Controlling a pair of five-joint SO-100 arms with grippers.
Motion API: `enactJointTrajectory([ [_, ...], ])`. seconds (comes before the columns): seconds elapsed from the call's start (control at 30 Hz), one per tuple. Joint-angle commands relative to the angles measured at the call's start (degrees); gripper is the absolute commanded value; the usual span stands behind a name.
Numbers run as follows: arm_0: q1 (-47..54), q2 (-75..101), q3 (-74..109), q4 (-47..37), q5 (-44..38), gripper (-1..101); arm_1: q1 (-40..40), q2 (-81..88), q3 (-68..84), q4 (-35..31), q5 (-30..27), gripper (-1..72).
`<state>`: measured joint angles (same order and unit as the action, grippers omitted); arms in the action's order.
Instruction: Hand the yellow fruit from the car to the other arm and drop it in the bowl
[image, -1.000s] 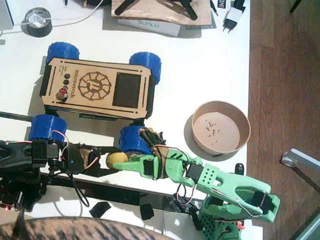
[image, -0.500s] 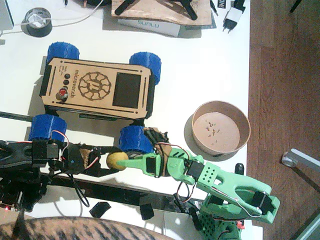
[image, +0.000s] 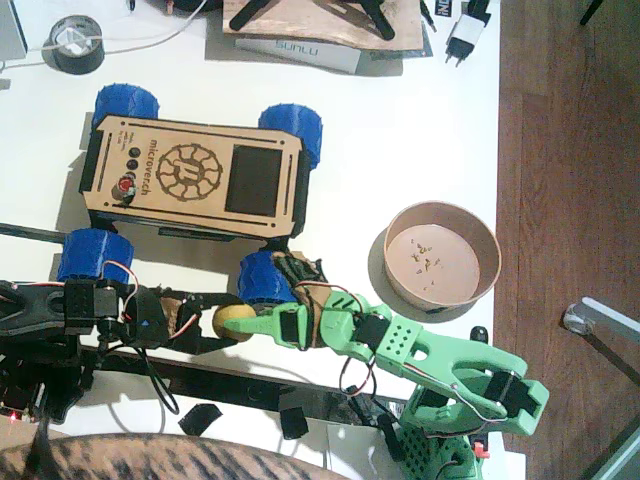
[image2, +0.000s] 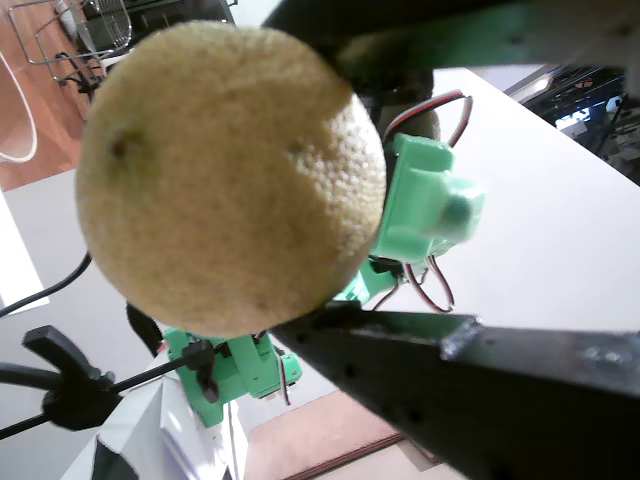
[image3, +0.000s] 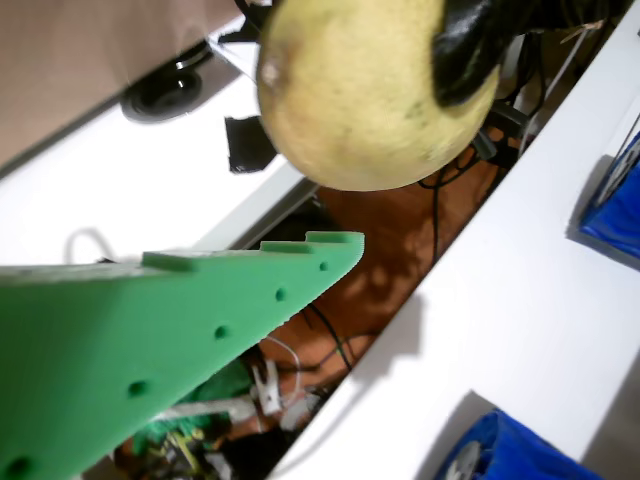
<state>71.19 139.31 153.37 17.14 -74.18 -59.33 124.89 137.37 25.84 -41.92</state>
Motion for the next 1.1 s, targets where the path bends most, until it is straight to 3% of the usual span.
enactJointTrajectory([
  [0.0, 0.4, 0.1, -0.6, -2.3, -0.7, 0, 0.9, 0.0, -2.9, -2.7, -2.1, 33.7],
  [1.07, 0.4, -0.4, -0.6, -2.7, -0.6, 0, 1.9, -10.2, -6.6, -13.4, -5.8, 31.1],
])
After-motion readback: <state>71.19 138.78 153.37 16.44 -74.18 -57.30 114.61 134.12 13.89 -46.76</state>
